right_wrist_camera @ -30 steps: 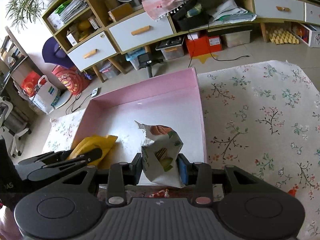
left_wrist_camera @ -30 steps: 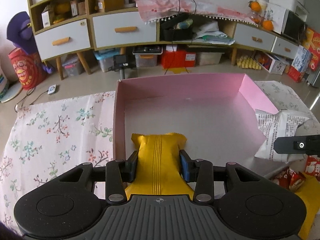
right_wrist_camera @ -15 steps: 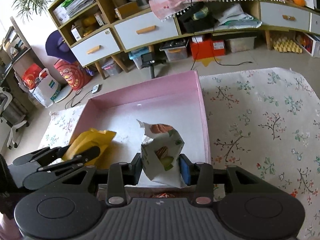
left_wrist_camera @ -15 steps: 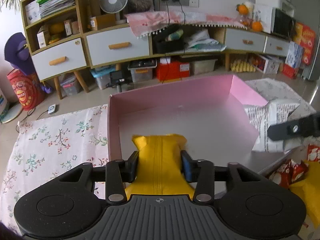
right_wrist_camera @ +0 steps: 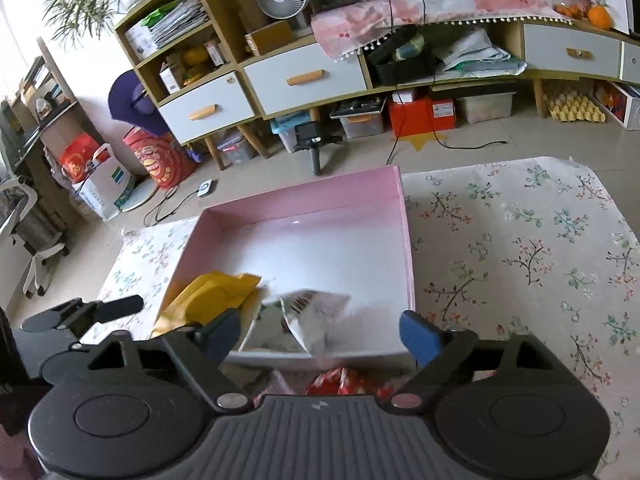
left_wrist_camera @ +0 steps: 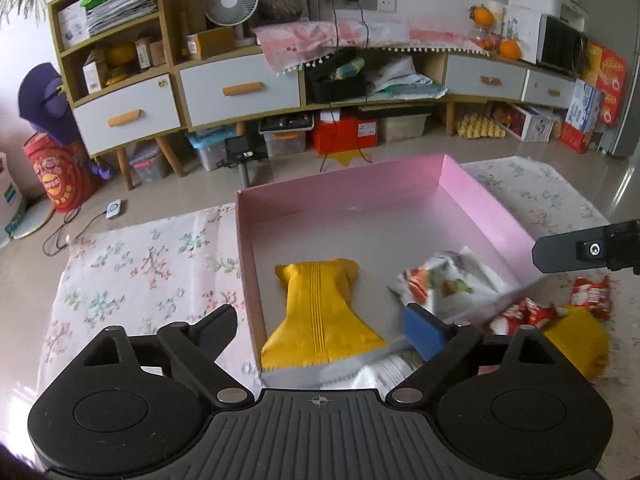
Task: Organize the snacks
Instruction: 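Carry the yellow pack into the pink box and release with left while right drops the pecan packet in, then move both open tools back over the remaining snacks on the table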
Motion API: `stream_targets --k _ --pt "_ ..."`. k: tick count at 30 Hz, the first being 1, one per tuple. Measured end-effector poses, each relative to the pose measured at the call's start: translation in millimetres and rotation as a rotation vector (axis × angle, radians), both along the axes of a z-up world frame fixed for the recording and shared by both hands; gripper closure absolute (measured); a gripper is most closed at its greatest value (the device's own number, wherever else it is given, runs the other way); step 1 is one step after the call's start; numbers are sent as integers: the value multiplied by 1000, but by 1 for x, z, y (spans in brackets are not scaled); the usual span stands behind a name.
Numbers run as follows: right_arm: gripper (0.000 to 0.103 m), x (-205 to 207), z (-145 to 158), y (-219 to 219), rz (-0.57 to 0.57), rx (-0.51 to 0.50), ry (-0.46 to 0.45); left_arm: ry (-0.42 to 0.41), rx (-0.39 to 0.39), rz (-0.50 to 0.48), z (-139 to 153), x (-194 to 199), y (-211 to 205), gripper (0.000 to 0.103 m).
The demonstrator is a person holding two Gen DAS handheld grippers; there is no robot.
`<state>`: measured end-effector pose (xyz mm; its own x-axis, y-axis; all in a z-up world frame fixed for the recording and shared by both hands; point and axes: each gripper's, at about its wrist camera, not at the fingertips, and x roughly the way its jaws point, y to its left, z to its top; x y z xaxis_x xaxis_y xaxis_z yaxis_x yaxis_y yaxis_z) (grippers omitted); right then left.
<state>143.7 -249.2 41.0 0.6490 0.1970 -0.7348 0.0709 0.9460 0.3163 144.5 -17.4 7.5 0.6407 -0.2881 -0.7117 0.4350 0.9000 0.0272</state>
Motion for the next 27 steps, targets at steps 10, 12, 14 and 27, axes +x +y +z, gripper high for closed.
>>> stream_targets --k 10,12,14,27 --pt "24 -34 17 11 42 -61 -7 34 2 57 6 -41 30 5" --pt "23 -42 18 11 47 -74 -14 40 -1 72 2 -49 38 4" --pt "23 -48 19 10 46 -89 -14 43 -7 82 -3 -58 46 4" --pt "23 -86 2 7 13 -171 -2 12 39 6 -23 -96 67 4"
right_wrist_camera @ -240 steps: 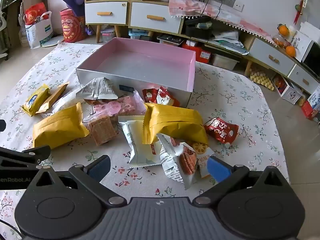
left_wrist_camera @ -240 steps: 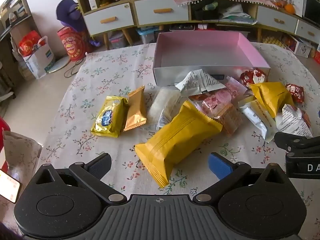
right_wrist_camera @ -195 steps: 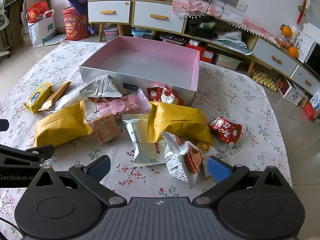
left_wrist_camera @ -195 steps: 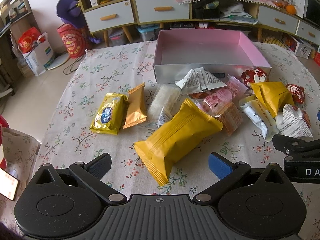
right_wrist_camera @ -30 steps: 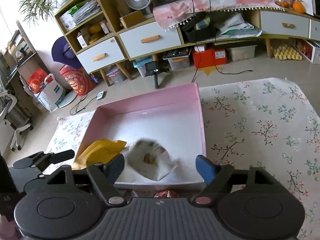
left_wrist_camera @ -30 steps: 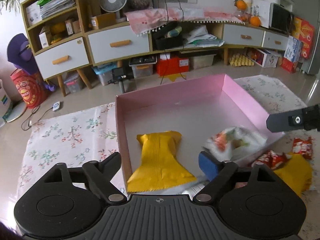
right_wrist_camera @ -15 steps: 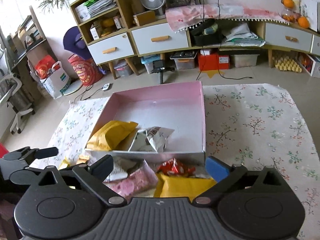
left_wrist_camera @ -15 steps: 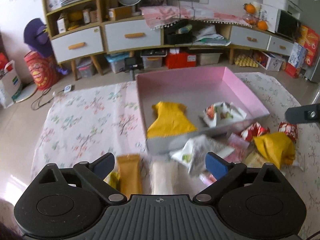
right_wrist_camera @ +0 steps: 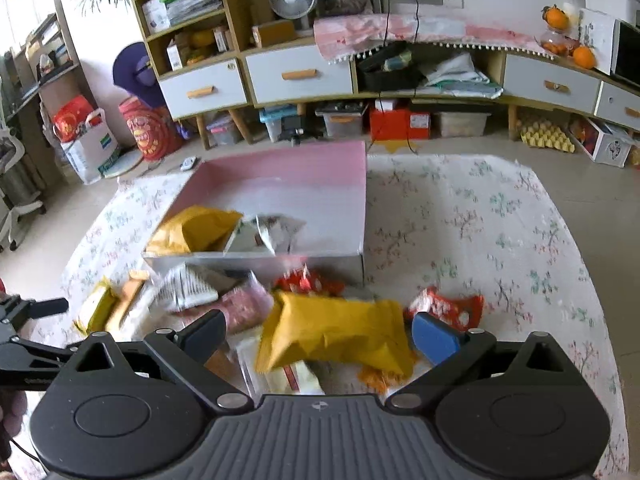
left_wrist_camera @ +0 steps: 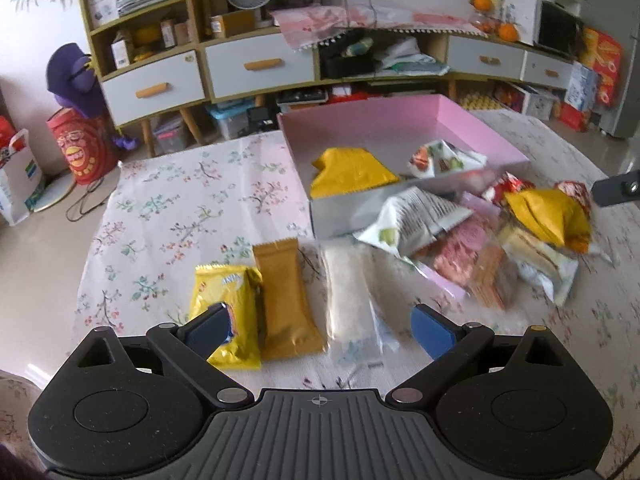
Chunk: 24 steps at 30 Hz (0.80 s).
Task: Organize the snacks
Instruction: 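Move both open tools back over the remaining snacks on the table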
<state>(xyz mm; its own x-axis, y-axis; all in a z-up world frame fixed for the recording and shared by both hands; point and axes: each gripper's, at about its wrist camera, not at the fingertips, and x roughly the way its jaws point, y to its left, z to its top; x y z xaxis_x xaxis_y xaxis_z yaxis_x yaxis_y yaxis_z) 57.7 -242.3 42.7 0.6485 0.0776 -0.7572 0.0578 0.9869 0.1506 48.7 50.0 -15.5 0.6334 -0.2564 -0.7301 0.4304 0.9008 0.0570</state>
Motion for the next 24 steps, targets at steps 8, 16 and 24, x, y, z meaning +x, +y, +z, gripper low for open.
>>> stream_targets --k 8,16,24 --pt "23 -16 -25 15 78 -78 62 35 -33 -62 -16 -13 0 4" --pt "23 -25 -56 34 190 -152 82 70 -81 -142 -30 -16 -7 7" --pt "23 -28 -69 49 322 -165 85 143 -72 -168 -44 -11 -15 10"
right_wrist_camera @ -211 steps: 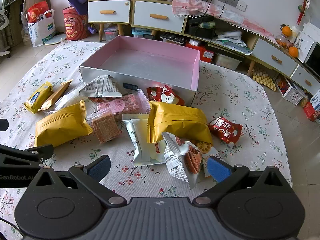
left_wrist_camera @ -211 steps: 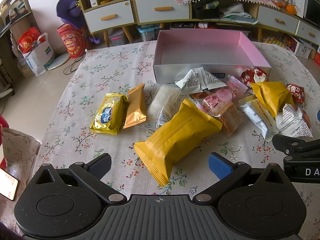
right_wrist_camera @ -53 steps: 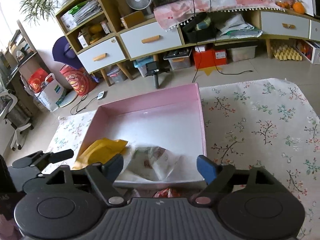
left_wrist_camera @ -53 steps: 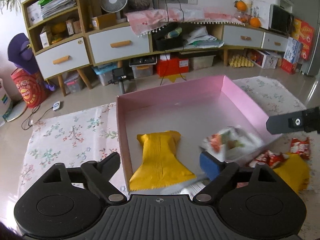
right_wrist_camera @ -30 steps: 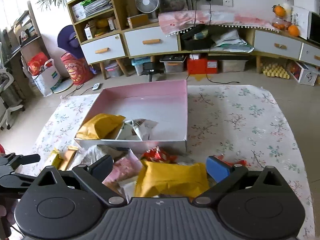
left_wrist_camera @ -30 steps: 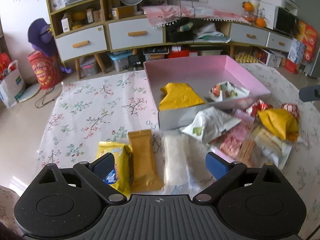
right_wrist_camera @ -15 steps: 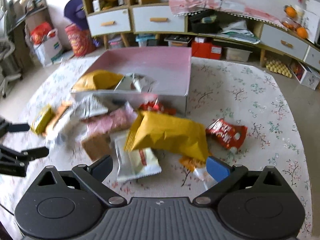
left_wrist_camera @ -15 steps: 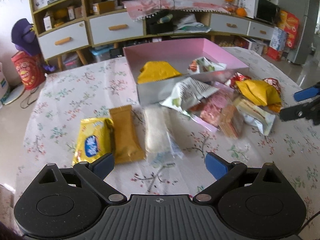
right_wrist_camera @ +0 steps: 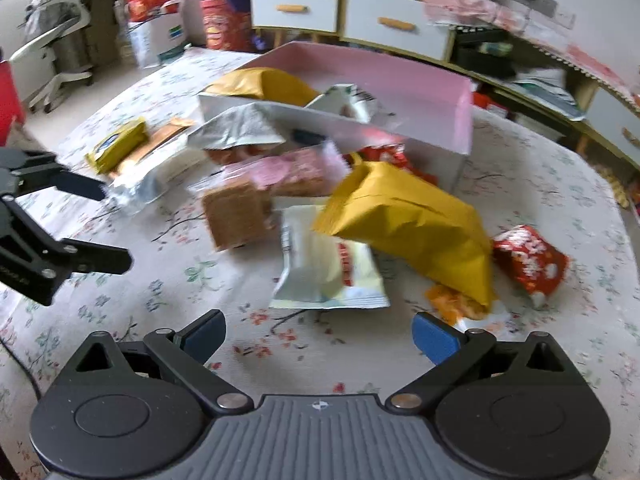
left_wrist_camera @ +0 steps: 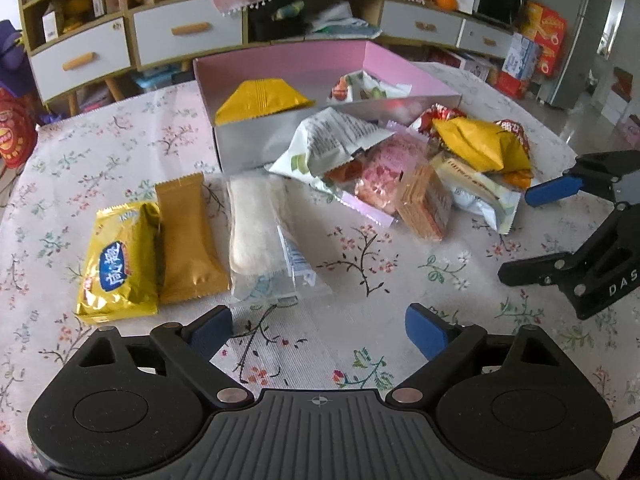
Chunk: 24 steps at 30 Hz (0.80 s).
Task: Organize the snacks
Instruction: 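Move both open tools back over the remaining snacks on the table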
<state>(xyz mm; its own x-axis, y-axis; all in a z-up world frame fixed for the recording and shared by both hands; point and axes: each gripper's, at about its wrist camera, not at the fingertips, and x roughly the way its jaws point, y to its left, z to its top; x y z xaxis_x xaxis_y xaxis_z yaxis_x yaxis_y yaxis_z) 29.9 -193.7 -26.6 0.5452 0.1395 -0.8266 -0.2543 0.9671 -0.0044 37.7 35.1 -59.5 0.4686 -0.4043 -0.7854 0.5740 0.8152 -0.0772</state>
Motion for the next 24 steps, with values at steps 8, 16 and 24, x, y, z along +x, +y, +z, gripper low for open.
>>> stream_targets --k 8,16,24 --pt "21 9 -9 -3 7 36 6 -28 -20 38 -2 13 1 12" --pt "20 18 -12 -6 18 46 -31 -88 -30 75 -6 21 2 16" --pt "20 27 -13 -8 22 49 -45 -130 -14 85 -7 28 -2 25"
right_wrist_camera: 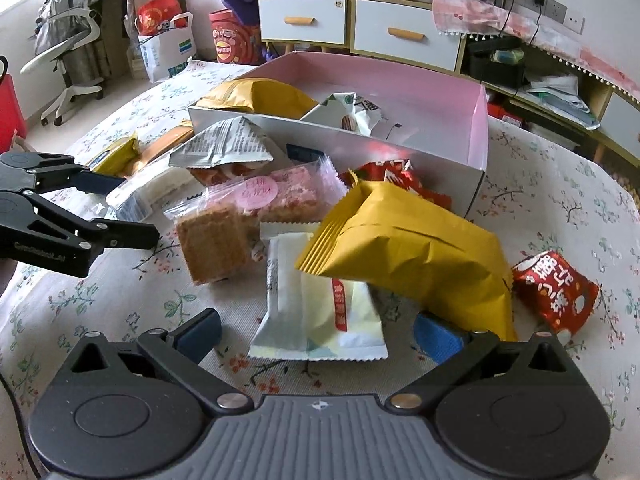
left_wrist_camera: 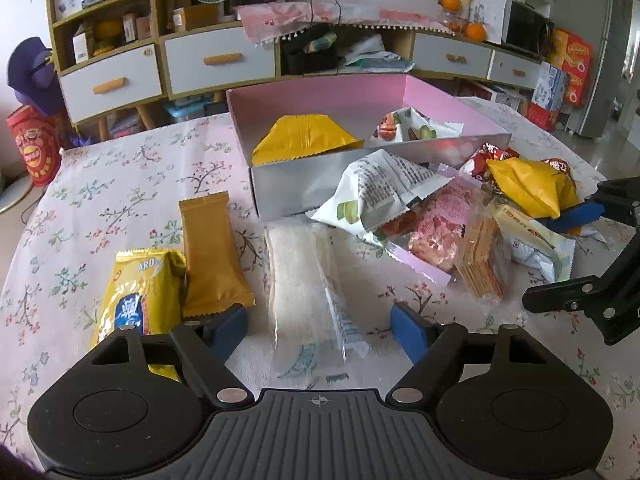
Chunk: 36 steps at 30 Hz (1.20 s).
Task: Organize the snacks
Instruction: 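Move both open tools back over the remaining snacks on the table, then grasp the clear rice-cake packet with the left tool while the right tool grasps the white red-text packet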
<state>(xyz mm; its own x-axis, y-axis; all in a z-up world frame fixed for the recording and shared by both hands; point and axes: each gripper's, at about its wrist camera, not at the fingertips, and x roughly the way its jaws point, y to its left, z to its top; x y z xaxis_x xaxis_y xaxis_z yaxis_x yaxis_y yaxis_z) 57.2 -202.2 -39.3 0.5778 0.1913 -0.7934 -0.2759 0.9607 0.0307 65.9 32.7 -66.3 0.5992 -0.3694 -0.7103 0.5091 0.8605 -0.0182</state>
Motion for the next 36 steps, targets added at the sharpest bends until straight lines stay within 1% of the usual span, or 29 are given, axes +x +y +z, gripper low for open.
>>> stream_targets --k 2,5,7,10,11,13,15,16,18,19,20,21,22,26,30,36 --pt "20 3 0 -1 -5 0 0 -4 -4 3 0 1 -1 26" --pt "21 7 0 -3 -15 -2 -1 -8 -11 16 1 4 -2 33" --pt "21 9 0 -3 -24 -3 1 -11 -20 29 2 6 -2 44" --pt "21 13 0 -2 -33 -5 2 -6 -24 52 3 8 -2 55" --pt "21 14 0 -2 -36 -5 4 -3 -26 57 3 9 -2 57" --pt "24 15 1 -2 -46 -4 9 -1 -21 70 4 10 -2 64" --pt "33 15 2 -3 -58 -3 9 6 -20 79 5 10 -1 68" --pt "36 16 4 -3 -61 -2 8 11 -20 83 5 11 -1 69" --pt "49 17 6 -4 -64 -2 7 26 -21 87 7 10 -1 73" --pt "52 17 7 -4 -64 -2 7 35 -19 88 9 11 -1 75" --pt "65 17 9 -4 -60 2 9 40 -20 90 11 10 -2 77" --pt "75 17 11 -3 -47 8 8 47 -25 90 13 10 -2 80" --pt "77 16 13 -2 -38 7 7 53 -32 90 16 10 -2 82" --pt "81 19 16 1 -44 -1 36 77 -30 98 22 8 -3 83" --pt "82 17 21 1 -53 18 72 107 -34 102 26 5 0 84" --pt "82 9 33 2 -56 29 80 124 -52 96 35 -1 3 85"
